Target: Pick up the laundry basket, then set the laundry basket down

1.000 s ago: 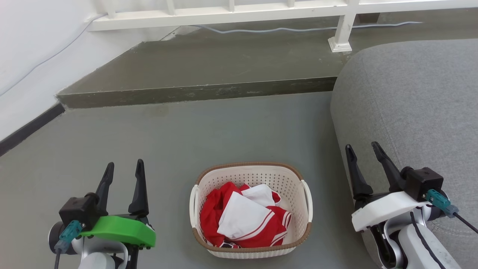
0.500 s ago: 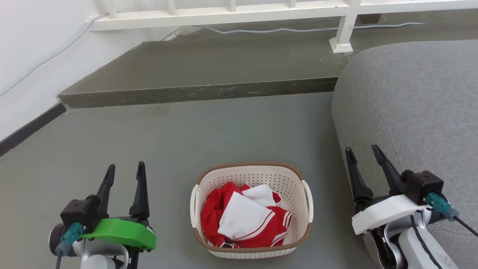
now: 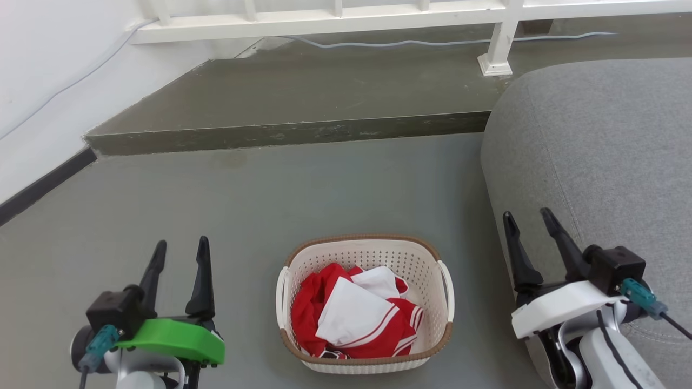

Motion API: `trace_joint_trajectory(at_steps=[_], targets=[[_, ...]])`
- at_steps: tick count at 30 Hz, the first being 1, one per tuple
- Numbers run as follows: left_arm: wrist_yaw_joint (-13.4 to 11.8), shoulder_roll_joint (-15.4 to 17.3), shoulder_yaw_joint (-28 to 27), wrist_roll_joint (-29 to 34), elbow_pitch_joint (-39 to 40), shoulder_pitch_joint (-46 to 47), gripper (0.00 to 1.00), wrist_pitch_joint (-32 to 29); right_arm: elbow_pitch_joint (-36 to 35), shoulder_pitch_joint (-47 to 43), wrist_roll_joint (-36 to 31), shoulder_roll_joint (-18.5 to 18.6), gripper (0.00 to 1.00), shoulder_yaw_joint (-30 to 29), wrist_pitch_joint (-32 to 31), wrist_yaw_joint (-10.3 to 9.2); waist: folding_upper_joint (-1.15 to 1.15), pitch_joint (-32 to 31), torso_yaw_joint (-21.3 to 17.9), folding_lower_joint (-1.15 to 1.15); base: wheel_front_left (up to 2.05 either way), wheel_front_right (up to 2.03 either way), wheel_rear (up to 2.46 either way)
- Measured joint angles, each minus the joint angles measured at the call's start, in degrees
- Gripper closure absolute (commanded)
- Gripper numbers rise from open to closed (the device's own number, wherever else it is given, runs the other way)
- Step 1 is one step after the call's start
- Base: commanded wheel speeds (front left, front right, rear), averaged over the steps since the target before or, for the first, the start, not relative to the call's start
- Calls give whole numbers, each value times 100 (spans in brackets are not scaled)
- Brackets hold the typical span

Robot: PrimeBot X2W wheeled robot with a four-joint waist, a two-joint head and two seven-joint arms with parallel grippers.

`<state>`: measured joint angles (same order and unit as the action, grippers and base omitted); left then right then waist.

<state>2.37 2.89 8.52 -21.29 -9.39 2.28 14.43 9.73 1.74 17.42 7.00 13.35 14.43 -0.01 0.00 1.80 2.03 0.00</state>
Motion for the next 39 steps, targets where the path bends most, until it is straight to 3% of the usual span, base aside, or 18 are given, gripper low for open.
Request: trace_joint_trajectory(at_steps=[1, 12, 39], targets=[[20, -1, 0, 0, -8, -1, 100, -1, 10, -1, -10, -2, 100, 1, 0, 0, 0, -2, 2, 0, 0, 0, 0], [19, -49, 38, -219, -344, -175, 100, -80, 308, -260, 174, -110, 100, 33, -20, 7, 0, -10, -9, 0, 0, 0, 0], [115, -53, -298, -2007, -439, -166, 100, -611, 271, -252, 2174, -176, 100, -422, -449, 151, 0, -48, -57, 0, 0, 0, 0]])
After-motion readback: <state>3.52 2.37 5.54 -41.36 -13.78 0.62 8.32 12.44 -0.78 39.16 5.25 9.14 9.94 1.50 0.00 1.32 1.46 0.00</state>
